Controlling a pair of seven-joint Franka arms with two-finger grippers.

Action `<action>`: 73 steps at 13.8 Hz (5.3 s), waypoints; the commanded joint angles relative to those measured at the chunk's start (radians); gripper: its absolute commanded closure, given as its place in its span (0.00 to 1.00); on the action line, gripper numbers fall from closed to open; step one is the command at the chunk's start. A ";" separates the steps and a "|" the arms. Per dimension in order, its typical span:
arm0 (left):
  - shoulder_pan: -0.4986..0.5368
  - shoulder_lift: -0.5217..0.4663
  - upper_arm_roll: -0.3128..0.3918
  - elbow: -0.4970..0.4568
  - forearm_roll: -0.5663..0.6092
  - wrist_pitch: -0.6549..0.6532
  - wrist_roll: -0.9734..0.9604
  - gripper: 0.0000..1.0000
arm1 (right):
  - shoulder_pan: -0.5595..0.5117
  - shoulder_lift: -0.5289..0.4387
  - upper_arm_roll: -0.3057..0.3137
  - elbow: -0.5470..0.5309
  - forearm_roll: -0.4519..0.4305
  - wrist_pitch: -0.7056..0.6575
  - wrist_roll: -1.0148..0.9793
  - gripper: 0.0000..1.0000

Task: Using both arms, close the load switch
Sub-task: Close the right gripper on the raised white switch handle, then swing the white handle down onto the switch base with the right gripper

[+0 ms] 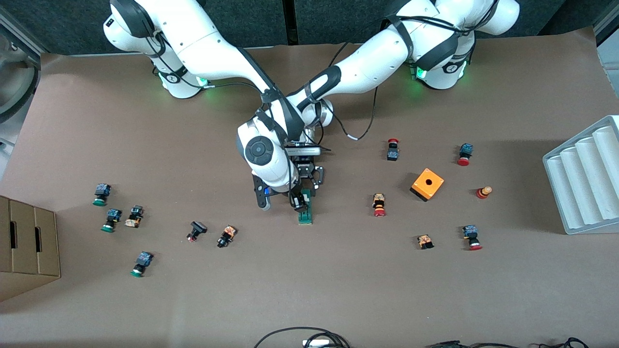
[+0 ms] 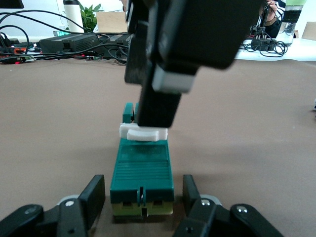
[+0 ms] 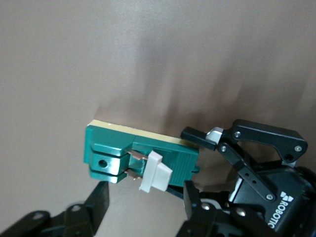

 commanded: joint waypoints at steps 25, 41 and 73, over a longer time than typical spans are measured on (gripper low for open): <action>-0.019 0.039 0.003 0.014 0.006 0.007 -0.020 0.28 | -0.022 0.030 0.014 0.008 0.035 0.085 -0.006 0.72; -0.019 0.039 0.003 0.013 0.006 0.009 -0.020 0.28 | -0.051 0.045 0.014 0.063 0.057 0.051 -0.004 0.80; -0.017 0.037 0.003 0.013 0.006 0.009 -0.018 0.28 | -0.059 0.125 0.006 0.201 0.083 0.011 0.013 0.85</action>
